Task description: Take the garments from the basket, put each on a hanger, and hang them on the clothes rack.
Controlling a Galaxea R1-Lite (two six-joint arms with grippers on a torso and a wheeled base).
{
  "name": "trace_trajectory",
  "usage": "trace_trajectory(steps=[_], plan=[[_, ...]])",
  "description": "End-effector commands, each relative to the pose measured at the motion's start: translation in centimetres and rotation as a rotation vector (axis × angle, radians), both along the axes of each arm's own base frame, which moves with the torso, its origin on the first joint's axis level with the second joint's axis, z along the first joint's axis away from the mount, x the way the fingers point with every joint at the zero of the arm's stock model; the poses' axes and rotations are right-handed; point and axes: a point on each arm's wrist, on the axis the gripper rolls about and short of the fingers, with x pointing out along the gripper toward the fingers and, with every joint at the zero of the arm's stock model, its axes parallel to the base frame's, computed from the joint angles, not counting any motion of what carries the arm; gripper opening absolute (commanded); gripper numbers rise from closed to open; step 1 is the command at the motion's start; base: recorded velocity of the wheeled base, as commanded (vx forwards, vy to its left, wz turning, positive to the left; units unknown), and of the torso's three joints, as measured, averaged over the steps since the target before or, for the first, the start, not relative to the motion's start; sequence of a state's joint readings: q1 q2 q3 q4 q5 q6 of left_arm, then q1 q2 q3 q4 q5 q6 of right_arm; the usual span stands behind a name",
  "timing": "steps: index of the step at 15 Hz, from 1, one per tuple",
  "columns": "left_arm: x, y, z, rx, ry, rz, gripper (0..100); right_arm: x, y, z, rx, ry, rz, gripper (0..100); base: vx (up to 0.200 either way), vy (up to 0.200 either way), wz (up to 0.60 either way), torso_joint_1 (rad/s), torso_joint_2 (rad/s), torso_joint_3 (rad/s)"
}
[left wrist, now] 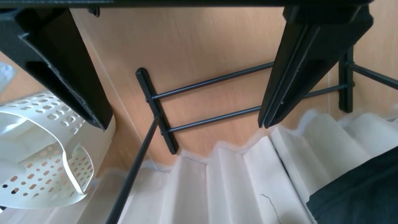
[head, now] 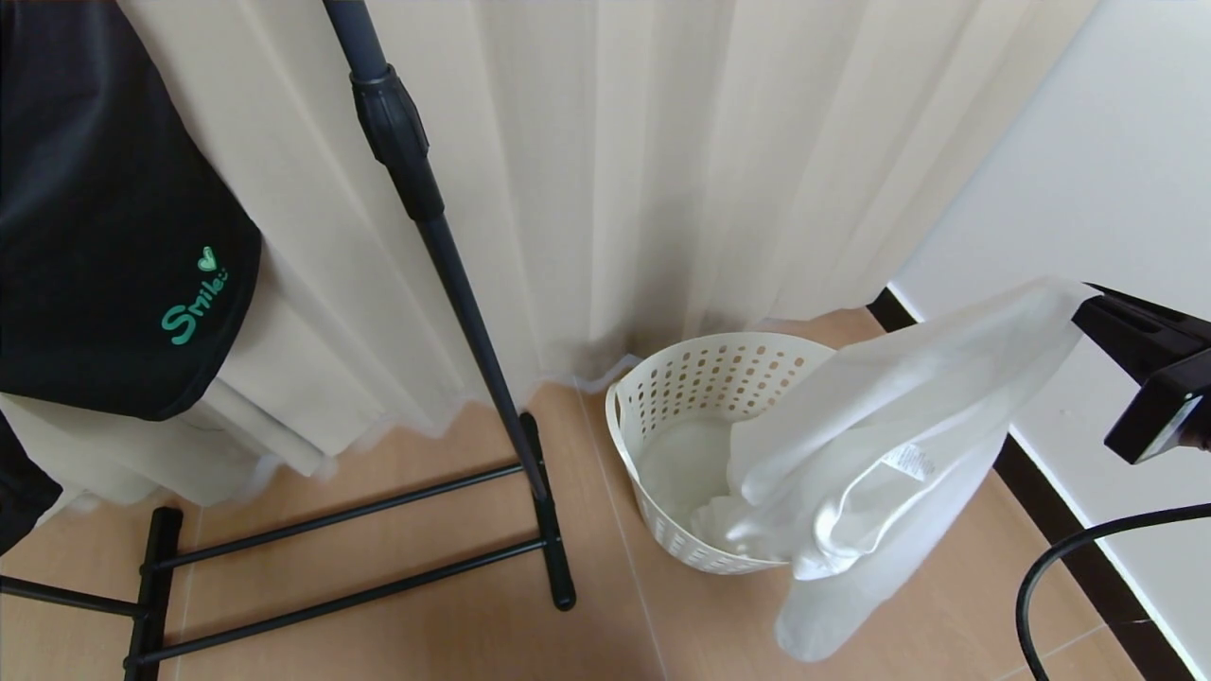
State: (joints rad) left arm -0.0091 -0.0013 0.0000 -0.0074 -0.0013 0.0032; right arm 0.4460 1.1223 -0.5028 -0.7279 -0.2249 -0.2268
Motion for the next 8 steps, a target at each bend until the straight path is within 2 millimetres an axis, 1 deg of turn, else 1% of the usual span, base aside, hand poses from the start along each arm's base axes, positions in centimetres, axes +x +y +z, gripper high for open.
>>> trace_trajectory(steps=[1, 4, 8], plan=[[0.01, 0.00, 0.01, 0.000, 0.001, 0.000, 100, 0.00, 0.01, -0.03, -0.001, 0.001, 0.001, 0, 0.000, 0.000, 0.00, 0.000, 0.00, 0.000], [0.01, 0.00, 0.01, 0.000, 0.001, 0.000, 100, 0.07, 0.04, -0.13, -0.003, 0.005, 0.000, 0, 0.000, 0.000, 0.00, 0.000, 0.00, 0.000], [0.01, 0.00, 0.01, 0.000, 0.001, 0.000, 100, 0.19, 0.10, -0.36, -0.007, 0.015, 0.000, 0, 0.000, 0.000, 0.00, 0.002, 0.00, 0.157]])
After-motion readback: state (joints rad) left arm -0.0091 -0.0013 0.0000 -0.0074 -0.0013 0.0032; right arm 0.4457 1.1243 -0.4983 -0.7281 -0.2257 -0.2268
